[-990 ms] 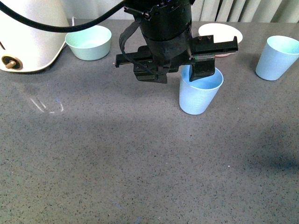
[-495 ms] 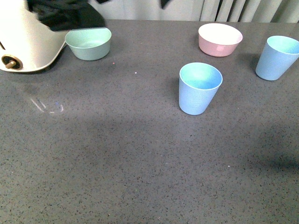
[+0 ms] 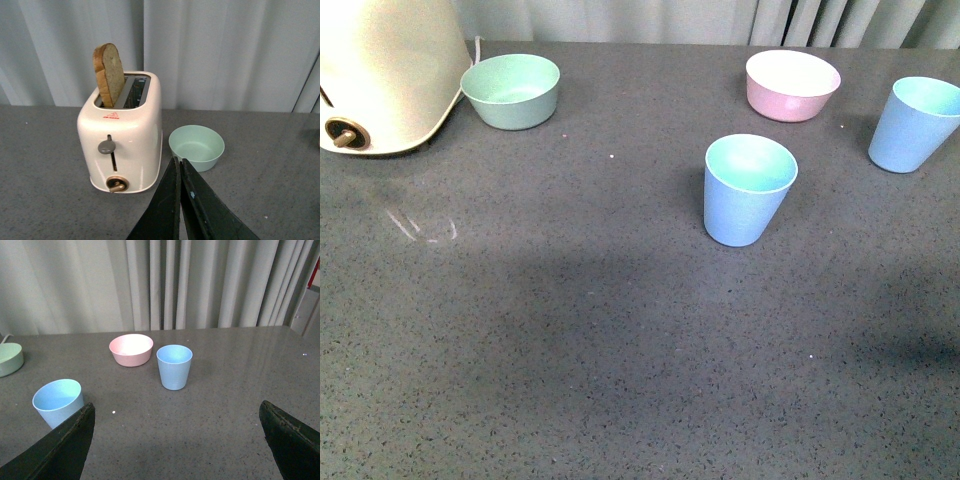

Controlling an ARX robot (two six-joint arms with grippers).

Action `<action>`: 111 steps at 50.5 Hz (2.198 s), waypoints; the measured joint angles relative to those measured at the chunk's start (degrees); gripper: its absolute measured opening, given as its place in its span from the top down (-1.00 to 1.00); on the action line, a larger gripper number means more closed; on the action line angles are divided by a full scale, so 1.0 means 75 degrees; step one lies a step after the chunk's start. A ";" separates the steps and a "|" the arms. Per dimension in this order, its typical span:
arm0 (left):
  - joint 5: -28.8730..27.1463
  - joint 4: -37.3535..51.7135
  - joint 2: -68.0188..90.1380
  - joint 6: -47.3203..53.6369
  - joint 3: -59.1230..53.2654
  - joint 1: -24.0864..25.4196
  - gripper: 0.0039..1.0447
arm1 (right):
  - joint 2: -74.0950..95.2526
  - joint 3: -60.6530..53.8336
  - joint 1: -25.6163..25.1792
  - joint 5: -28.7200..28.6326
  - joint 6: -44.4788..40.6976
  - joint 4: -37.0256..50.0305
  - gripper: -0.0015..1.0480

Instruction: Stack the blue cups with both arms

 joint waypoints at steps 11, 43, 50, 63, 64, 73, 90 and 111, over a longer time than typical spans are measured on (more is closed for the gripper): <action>0.0501 -0.0315 -0.1346 0.0026 -0.1000 0.0577 0.97 | 0.0000 0.0000 0.0000 -0.0003 0.0000 0.0000 -0.83; 0.1507 -0.2148 -0.4368 0.0055 -0.2151 0.1585 0.97 | 0.4881 0.1276 -0.0749 -0.1102 0.0807 0.1466 -0.83; 0.1512 -0.2821 -0.5120 0.0055 -0.2154 0.1585 0.97 | 0.8032 0.2451 -0.0702 -0.0699 -0.0236 0.3567 -0.83; 0.1512 -0.3663 -0.6035 0.0055 -0.2154 0.1585 0.97 | 1.1785 0.4733 -0.0586 -0.0361 -0.2393 0.3768 -0.83; 0.1512 -0.3751 -0.6108 0.0055 -0.2154 0.1585 0.97 | 1.2074 0.4957 -0.0577 -0.0332 -0.2594 0.3713 -0.83; 0.1510 -0.4246 -0.6630 0.0055 -0.2154 0.1585 0.97 | 1.3700 0.6502 -0.0487 -0.0192 -0.3602 0.3072 -0.83; 0.1512 -0.5007 -0.7382 0.0055 -0.2154 0.1585 0.97 | 1.5469 0.8667 -0.0076 -0.0076 -0.4185 0.2308 -0.83; 0.1510 -0.6487 -0.8617 0.0055 -0.2154 0.1585 0.97 | 1.6366 0.9658 0.0157 0.0020 -0.4371 0.2028 -0.52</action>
